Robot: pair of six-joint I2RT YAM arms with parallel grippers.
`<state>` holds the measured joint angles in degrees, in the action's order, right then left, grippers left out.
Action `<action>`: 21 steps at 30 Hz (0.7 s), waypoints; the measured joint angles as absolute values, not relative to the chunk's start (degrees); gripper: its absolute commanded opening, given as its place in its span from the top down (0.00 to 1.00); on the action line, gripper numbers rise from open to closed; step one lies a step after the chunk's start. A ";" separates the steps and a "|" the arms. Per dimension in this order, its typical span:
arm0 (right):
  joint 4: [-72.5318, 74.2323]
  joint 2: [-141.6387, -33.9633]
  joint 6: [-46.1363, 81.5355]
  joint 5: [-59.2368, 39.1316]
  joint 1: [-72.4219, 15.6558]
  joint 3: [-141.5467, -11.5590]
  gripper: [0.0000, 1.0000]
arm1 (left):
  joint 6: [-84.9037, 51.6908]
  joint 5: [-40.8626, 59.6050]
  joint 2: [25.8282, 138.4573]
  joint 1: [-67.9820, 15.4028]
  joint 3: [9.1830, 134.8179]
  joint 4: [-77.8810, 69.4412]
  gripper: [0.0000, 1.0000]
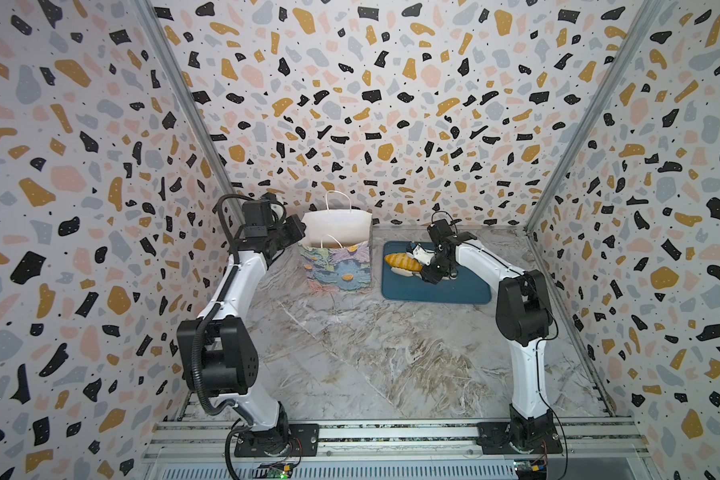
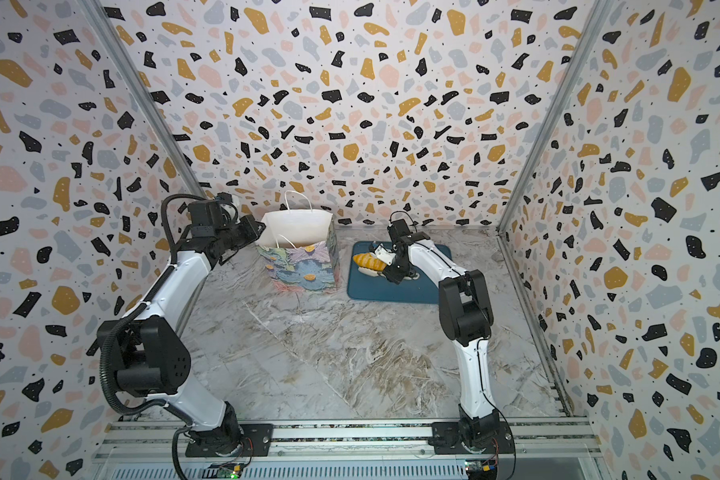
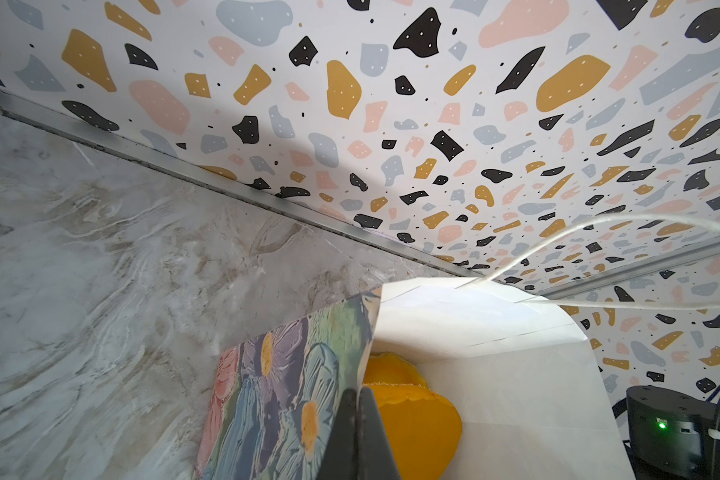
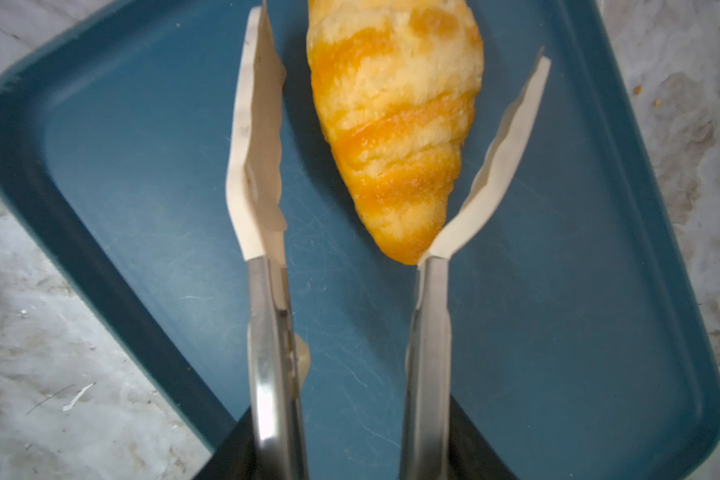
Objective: Place the fake bread into the paper bag
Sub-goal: 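Lower the open tongs around the striped yellow roll, then close the tongs on the striped yellow roll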
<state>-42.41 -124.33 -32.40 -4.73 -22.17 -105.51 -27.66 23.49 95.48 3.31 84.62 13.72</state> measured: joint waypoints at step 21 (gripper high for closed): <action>-44.16 -124.57 -33.78 -5.10 -22.02 -106.26 0.70 | -27.66 23.49 95.48 3.33 84.62 13.72 1.00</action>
